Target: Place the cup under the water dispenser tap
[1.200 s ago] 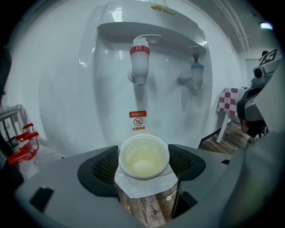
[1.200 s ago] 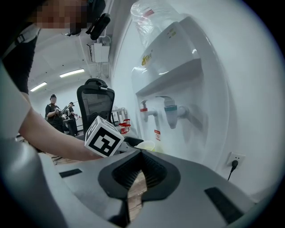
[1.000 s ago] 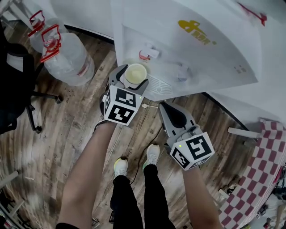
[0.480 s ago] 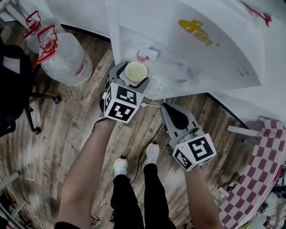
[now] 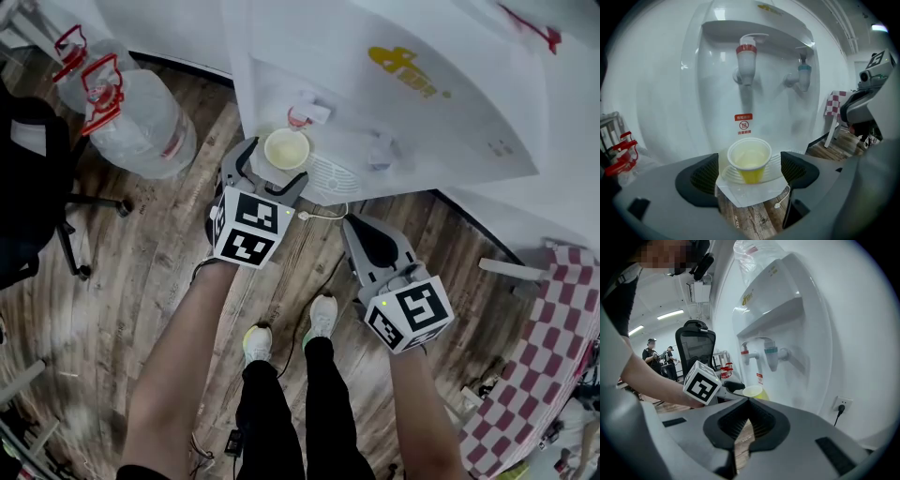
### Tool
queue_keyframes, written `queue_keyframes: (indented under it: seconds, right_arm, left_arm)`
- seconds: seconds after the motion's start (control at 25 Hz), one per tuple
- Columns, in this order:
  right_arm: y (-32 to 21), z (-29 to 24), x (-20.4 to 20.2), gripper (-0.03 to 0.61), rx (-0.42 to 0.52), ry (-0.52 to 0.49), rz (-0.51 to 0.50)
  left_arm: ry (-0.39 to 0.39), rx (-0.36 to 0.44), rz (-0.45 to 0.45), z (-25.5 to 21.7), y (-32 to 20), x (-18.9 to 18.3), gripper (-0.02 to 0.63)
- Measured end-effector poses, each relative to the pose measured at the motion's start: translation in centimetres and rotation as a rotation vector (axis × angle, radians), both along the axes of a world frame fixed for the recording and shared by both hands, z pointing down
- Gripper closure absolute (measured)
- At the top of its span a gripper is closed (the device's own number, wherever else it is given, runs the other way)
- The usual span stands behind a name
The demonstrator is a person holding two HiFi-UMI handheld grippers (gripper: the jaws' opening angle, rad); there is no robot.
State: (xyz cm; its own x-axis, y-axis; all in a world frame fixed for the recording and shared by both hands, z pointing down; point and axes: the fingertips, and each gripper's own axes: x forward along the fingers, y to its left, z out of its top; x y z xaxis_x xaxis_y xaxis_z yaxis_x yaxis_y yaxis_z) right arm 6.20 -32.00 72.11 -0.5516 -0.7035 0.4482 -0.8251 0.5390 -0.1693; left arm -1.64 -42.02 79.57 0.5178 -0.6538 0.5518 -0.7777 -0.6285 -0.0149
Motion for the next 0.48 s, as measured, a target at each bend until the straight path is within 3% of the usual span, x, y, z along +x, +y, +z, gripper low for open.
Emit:
queue_keyframes:
  seconds: [0.4,0.48]
  right_arm:
    - [3.3,-3.9,-1.2,0.568,-0.05,-0.018,0.017]
    - [3.9,-5.2,-1.4,0.568,-0.05,-0.037,0.03]
  left_arm:
    - [0.043,-0.037,-0.023,-5.8,5.3,-2.8,0.212]
    - [0.064,-0.037,-0.029,-7.3,6.0,-3.3,0.275]
